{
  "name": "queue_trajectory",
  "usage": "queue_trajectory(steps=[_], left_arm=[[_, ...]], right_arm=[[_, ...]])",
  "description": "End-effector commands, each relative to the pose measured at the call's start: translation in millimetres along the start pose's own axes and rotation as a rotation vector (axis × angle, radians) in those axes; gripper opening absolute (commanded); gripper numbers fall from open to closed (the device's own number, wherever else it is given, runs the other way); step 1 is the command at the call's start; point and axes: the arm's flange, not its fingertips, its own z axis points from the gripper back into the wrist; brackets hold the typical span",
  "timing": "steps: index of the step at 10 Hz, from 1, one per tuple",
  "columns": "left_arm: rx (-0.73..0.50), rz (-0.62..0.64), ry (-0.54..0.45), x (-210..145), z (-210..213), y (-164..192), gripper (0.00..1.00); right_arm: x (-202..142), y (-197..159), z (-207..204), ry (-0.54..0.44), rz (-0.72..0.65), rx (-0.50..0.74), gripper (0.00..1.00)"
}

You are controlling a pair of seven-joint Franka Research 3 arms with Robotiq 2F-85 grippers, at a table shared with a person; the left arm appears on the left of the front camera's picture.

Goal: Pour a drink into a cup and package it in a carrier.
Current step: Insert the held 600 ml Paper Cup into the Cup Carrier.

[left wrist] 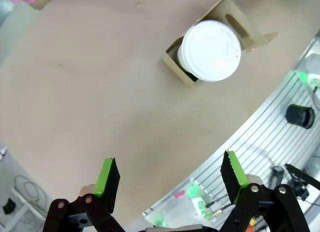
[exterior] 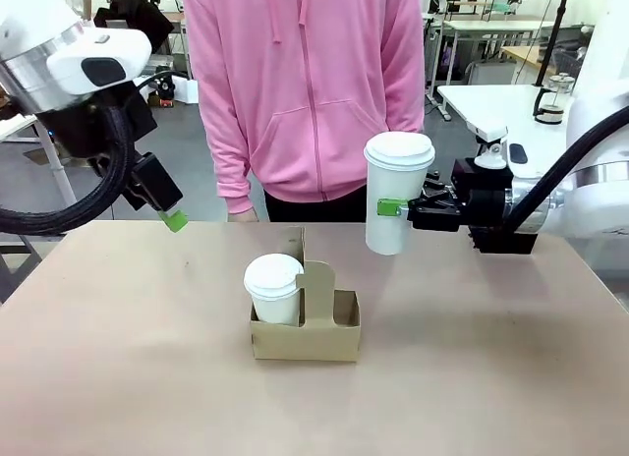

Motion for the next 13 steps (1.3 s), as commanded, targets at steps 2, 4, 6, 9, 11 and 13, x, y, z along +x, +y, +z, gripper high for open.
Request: queue_trajectory(steps=[2,4,6,9,11,13], left_arm=[[-0.002,-0.011,0.026,10,1,-5,1.00],[-0.001,-0.064,-0.034,-4,-9,10,1.00],[-0.063,-0.169,-0.115,-23,-18,33,1.00],[-0.150,-0.293,-0.236,-49,-46,71,1.00],[-0.116,-0.363,-0.285,-67,-55,88,1.00],[-0.138,-0.374,-0.308,-72,-61,105,1.00]], right_arm=[[9,4,-2,-0.008,-0.010,0.020,0.80],[-2,-12,-9,0.000,0.013,0.068,0.80],[-17,-31,-32,-0.008,0.012,0.190,0.80],[-39,-43,-60,-0.037,0.009,0.362,0.80],[-54,-43,-76,-0.035,-0.027,0.434,0.80],[-68,-45,-84,-0.004,-0.042,0.451,0.80]])
